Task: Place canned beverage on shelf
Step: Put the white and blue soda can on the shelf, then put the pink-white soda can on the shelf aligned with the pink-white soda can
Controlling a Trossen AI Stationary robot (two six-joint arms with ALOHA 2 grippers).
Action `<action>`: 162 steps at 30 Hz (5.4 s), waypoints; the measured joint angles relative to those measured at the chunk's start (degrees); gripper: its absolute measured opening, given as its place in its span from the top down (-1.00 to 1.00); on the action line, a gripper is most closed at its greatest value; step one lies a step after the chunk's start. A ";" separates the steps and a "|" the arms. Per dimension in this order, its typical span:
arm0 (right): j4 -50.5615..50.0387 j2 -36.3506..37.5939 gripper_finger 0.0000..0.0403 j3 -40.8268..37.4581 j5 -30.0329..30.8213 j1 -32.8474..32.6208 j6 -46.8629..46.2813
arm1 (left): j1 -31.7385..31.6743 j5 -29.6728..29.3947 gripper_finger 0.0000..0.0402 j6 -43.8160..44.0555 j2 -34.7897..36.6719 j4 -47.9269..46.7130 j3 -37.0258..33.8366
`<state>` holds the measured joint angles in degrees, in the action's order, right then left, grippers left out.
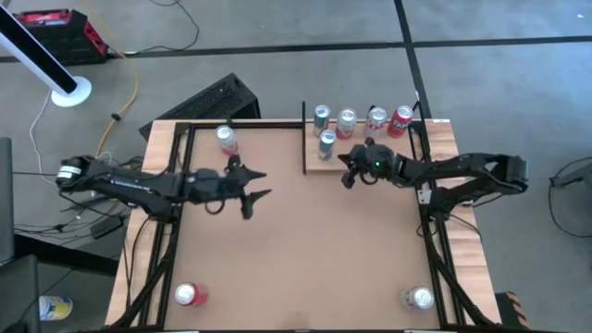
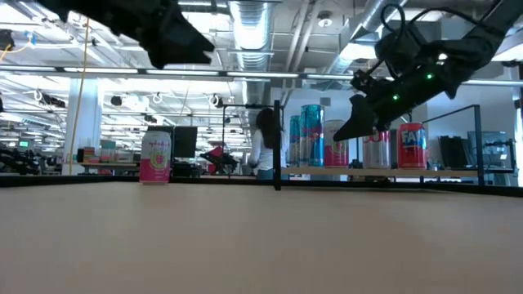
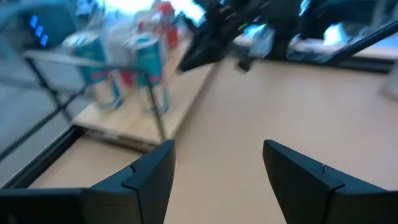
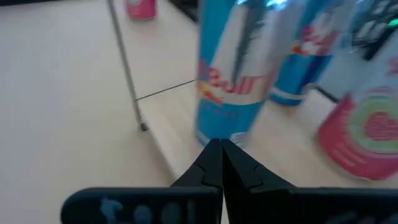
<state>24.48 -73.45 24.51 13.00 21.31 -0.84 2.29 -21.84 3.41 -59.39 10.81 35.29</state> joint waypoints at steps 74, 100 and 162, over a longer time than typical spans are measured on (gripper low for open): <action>-18.60 -8.11 0.90 9.91 -11.20 5.64 9.07 | -0.74 -19.94 -0.11 -5.73 4.24 4.93 -4.94; -22.11 -5.12 0.90 9.93 2.91 -21.31 6.71 | -53.69 13.82 -0.63 4.82 -22.17 -53.45 35.19; -39.25 9.97 0.90 9.91 6.83 -31.57 -3.35 | -44.33 29.50 -0.38 2.00 -26.34 -64.34 31.43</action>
<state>-14.76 -63.48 34.41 19.83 -10.26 -4.18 -42.03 7.66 5.41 -85.74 -53.53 66.72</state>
